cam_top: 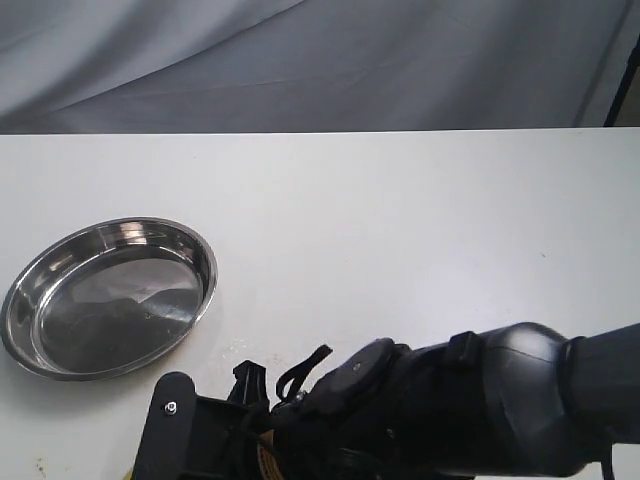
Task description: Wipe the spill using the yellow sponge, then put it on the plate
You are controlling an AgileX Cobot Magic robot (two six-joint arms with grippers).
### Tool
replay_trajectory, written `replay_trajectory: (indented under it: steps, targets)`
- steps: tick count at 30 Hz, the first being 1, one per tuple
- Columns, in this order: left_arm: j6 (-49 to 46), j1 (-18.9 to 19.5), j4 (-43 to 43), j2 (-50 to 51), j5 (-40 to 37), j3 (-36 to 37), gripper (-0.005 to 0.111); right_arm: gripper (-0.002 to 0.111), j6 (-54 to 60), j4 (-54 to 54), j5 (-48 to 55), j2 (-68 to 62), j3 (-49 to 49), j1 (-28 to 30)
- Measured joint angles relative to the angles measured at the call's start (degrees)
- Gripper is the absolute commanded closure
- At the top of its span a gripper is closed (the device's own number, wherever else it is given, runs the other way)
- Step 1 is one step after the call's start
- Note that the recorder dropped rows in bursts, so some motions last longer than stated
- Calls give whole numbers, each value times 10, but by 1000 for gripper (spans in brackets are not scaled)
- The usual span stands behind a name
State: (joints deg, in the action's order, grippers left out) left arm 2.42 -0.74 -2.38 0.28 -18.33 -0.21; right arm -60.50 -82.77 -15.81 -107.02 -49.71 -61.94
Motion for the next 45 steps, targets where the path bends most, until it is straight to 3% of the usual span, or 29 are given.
replay_trajectory:
  steps: [4, 14, 39, 45]
  targets:
    - [0, 0, 0, 0, 0, 0, 107, 108, 82, 93, -13, -19, -16, -3]
    - [0, 0, 0, 0, 0, 0, 107, 108, 85, 103, 91, -61, -76, -7]
    - [0, 0, 0, 0, 0, 0, 107, 108, 142, 102, 214, -18, -28, 133]
    - [0, 0, 0, 0, 0, 0, 107, 108, 149, 102, 242, -18, -28, 137]
